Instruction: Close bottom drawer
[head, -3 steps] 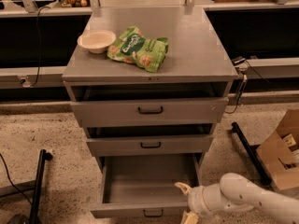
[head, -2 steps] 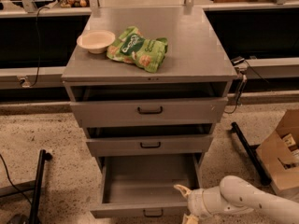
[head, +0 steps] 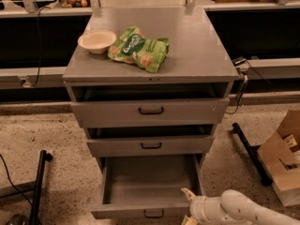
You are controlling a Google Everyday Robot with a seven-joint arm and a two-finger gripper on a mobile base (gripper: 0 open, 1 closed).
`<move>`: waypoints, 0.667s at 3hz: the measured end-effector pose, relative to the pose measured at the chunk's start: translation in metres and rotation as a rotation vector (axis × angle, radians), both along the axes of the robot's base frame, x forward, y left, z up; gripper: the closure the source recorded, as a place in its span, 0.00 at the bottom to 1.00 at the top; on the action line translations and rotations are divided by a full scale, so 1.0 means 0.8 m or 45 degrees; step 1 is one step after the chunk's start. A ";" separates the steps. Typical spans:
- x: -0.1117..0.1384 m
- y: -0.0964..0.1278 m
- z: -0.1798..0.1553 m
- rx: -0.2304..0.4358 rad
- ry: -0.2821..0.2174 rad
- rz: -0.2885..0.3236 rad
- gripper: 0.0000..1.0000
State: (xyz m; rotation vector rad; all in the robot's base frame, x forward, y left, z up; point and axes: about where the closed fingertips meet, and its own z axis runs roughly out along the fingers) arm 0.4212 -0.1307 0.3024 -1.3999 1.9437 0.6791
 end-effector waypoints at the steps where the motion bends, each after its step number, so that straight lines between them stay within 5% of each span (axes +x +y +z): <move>1: 0.010 -0.006 -0.057 0.015 -0.078 -0.049 0.00; 2: 0.007 -0.001 -0.066 0.026 -0.075 -0.045 0.00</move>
Offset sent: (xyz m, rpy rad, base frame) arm 0.0076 -0.0047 -0.0415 0.0112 -0.0544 -0.0364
